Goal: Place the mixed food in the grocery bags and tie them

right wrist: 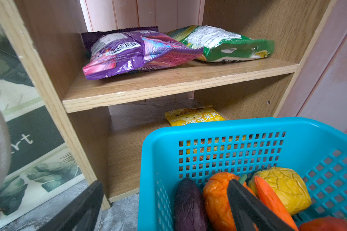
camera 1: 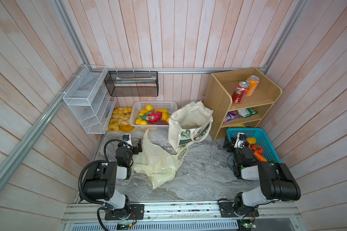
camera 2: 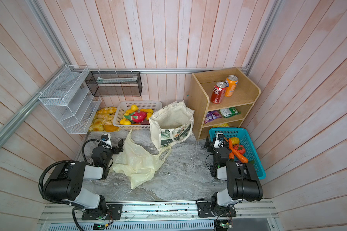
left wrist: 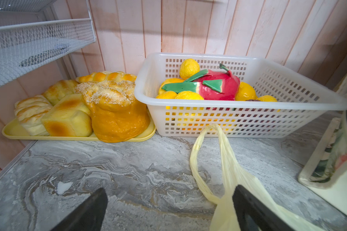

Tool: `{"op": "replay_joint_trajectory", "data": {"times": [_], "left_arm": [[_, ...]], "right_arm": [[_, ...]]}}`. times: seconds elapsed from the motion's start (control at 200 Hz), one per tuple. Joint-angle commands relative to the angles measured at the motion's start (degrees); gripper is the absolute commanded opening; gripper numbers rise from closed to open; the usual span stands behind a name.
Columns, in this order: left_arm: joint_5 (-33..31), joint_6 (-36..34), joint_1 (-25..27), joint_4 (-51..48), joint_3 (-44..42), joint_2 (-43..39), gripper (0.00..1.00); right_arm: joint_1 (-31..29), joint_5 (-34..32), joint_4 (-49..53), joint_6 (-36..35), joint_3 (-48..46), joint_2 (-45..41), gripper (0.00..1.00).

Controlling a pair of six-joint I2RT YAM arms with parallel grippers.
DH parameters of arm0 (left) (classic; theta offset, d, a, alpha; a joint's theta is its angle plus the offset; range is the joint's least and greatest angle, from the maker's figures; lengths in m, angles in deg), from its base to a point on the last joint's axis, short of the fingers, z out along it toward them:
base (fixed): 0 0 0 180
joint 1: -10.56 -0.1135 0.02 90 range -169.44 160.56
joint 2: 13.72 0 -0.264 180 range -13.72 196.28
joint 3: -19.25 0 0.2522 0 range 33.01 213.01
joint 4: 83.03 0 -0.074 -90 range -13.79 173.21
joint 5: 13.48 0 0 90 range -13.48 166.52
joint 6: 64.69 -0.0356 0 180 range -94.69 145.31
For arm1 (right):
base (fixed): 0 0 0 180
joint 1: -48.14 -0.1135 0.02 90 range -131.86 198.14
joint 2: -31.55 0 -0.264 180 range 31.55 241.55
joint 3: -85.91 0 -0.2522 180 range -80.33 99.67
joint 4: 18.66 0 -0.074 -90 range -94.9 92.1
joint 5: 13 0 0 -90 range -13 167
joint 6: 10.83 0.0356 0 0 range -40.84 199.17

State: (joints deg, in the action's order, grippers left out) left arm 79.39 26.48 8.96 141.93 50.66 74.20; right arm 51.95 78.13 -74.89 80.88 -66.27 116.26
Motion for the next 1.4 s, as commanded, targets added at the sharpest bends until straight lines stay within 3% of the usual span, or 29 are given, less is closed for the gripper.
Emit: {"op": "replay_joint_trajectory", "data": {"times": [0.0, 0.09, 0.205, 0.255, 0.32, 0.405, 0.515, 0.56, 0.61, 0.735, 0.815, 0.89, 1.065, 1.13, 1.28, 1.395], "left_arm": [[-5.0, 2.1, -0.6, -8.9, 4.2, -4.7, 1.00], [-9.0, 2.9, -0.5, -15.6, 7.1, -8.1, 1.00], [-14.0, 7.8, -0.5, -23.2, 10.9, -14.1, 1.00], [-14.3, 10.5, -0.5, -32.3, 14.9, -16.6, 1.00], [-12.3, 14.9, -0.5, -45.3, 21.1, -19.2, 1.00], [-6.2, 19.0, 1.4, -58.9, 27.0, -22.7, 0.99], [-3.6, 20.0, 8.8, -69.3, 28.7, -28.6, 0.99], [-3.0, 20.7, 11.6, -73.2, 29.1, -30.8, 0.99], [-2.0, 21.5, 13.8, -77.0, 29.3, -32.8, 0.99], [0.9, 23.1, 15.0, -83.2, 31.1, -34.4, 0.99], [0.9, 22.6, 15.0, -84.6, 33.3, -33.5, 0.99], [0.2, 22.2, 15.0, -85.0, 35.9, -31.8, 0.99], [0.8, 21.6, 15.0, -85.2, 42.1, -26.9, 0.99], [1.4, 21.7, 15.0, -85.1, 43.7, -25.9, 1.00], [1.9, 21.3, 14.9, -85.5, 46.9, -24.3, 1.00], [2.3, 20.5, 14.3, -86.7, 49.5, -23.2, 1.00]], "right_arm": [[-0.2, -0.1, 9.4, 0.3, 0.8, -6.8, 0.98], [-0.2, -1.8, 21.3, 3.2, 4.1, -12.7, 0.98], [-0.2, -1.5, 28.3, 9.9, 5.4, -19.8, 0.98], [-0.1, -3.6, 32.8, 17.5, 5.9, -23.7, 0.98], [0.6, -7.5, 41.0, 32.7, 6.1, -29.4, 0.98], [1.7, 5.5, 43.1, 33.6, 5.9, -34.8, 0.95], [-0.6, 20.3, 52.0, 35.9, 8.8, -37.2, 0.84], [-3.6, 24.0, 56.5, 36.7, 10.0, -37.4, 0.81], [-10.2, 23.5, 59.8, 39.0, 10.0, -38.0, 0.79], [-34.0, 8.0, 55.5, 49.9, 5.6, -38.7, 0.80], [-46.2, -0.7, 48.3, 55.1, 4.4, -32.8, 0.81], [-53.1, -2.8, 43.1, 56.7, 7.5, -22.3, 0.82], [-61.5, 3.0, 38.7, 55.8, 23.3, 2.6, 0.80], [-63.1, 5.1, 37.5, 55.7, 30.8, 10.8, 0.74], [-65.8, 13.7, 35.9, 58.1, 51.6, 30.8, 0.47], [-66.6, 20.3, 39.0, 58.7, 68.7, 41.9, 0.47]]}}
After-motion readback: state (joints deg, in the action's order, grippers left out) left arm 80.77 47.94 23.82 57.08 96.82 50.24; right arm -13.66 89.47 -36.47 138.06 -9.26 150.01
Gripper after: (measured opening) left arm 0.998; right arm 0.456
